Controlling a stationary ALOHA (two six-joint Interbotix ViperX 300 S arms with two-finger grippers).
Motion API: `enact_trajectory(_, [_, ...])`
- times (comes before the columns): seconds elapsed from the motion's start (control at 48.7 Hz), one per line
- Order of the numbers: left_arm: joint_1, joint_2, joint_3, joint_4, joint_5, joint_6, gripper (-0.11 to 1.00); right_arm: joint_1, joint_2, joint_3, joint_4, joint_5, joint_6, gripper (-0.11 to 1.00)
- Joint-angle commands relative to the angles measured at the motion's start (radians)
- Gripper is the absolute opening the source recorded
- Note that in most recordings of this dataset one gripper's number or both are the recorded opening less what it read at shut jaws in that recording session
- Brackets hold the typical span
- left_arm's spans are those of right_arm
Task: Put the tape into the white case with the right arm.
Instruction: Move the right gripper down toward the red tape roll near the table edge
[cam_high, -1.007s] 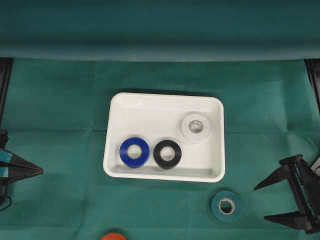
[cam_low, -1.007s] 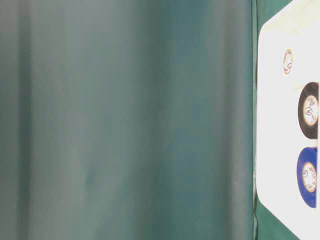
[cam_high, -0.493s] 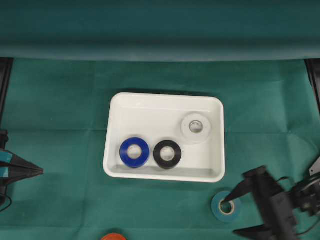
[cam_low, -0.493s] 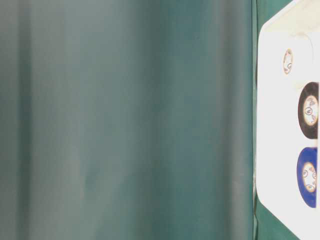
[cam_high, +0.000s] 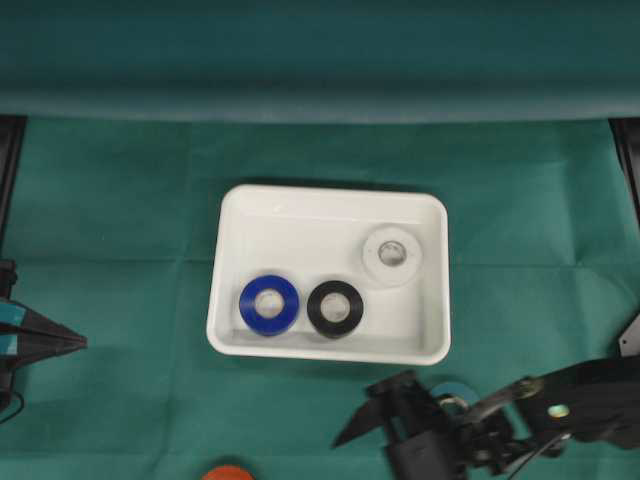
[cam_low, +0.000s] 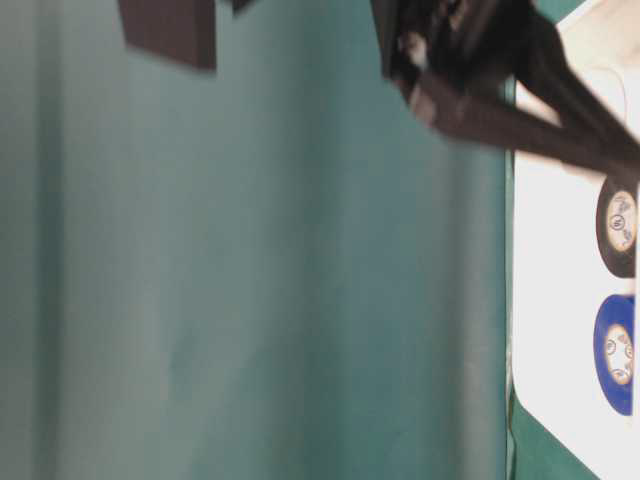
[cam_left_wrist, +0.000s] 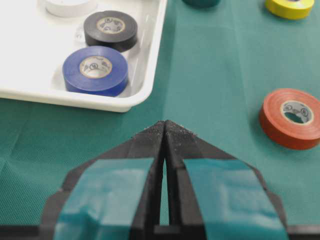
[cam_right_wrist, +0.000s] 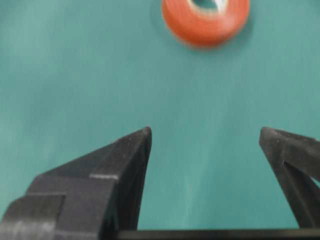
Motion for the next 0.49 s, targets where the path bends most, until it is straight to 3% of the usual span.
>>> enact_trajectory(0.0, [0.003,0.008,-0.012,-0.002,-0.009,0.0,0.0,0.011,0.035,-0.08,-0.002,-0.003,0.005,0.67])
enact_trajectory(0.472, [0.003,0.008,-0.011,-0.002,-0.009,0.0,0.0,0.028,0.224,-0.336,-0.002,0.029,0.011,0.67])
